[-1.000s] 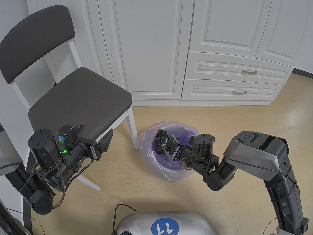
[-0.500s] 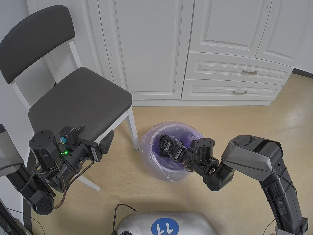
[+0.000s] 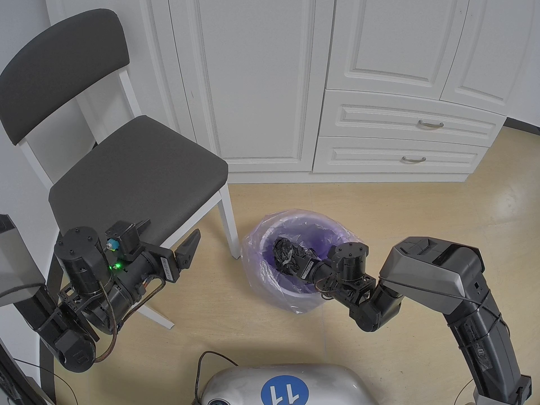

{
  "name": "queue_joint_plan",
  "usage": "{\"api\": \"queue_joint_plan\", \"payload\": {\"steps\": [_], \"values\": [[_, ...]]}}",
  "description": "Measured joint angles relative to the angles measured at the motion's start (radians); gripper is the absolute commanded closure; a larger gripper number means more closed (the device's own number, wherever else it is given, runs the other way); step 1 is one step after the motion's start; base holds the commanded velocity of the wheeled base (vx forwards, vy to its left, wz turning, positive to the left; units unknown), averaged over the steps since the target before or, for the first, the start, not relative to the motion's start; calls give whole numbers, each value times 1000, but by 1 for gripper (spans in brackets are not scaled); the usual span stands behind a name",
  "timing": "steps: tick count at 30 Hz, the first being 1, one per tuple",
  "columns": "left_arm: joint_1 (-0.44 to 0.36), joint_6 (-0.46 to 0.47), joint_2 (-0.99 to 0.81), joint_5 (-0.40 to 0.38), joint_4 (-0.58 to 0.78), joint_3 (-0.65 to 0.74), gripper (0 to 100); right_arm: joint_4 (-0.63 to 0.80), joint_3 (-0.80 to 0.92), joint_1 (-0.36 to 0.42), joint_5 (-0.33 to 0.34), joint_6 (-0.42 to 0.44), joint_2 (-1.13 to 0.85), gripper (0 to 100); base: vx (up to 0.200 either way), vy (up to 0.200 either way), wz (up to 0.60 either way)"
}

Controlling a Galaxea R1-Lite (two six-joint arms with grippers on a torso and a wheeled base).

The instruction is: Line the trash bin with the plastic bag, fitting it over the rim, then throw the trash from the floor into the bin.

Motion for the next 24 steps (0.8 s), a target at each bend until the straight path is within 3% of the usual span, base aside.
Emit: {"api": "queue_joint_plan", "payload": {"steps": [24], "values": [[-15,0,17,2,0,4,0,-11,7,12,-13,-19,-2,0,0,0,0]]}}
